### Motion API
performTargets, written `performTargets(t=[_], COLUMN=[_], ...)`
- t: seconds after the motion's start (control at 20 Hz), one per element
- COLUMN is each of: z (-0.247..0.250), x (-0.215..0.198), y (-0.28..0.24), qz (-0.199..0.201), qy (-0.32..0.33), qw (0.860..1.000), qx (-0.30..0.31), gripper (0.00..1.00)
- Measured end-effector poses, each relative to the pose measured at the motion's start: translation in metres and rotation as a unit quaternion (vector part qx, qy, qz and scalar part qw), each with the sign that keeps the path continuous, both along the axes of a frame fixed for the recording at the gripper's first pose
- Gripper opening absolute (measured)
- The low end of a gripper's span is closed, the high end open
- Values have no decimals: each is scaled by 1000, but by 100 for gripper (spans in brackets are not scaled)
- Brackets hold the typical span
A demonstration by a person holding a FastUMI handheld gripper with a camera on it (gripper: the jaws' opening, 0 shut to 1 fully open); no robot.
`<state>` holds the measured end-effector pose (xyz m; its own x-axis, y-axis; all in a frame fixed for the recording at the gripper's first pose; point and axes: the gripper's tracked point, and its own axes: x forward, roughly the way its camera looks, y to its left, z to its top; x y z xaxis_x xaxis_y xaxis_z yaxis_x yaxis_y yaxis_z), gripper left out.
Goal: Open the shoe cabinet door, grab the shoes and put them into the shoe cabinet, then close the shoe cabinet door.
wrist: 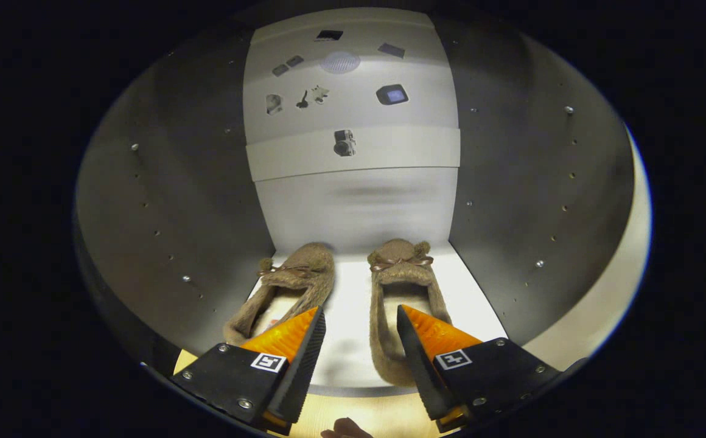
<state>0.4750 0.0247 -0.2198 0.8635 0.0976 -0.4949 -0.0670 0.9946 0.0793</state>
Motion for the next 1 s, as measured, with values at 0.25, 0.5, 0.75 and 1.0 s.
performTargets(t=[0.25, 0.5, 0.75, 1.0], z=[24, 39, 45, 65], x=[-45, -100, -171, -242], y=[0, 10, 16, 5], qz=[-11, -14, -24, -20], qy=[-31, -54, -51, -61], qw=[999, 998, 998, 998], qx=[-20, -24, -17, -23], gripper=[79, 89, 93, 94])
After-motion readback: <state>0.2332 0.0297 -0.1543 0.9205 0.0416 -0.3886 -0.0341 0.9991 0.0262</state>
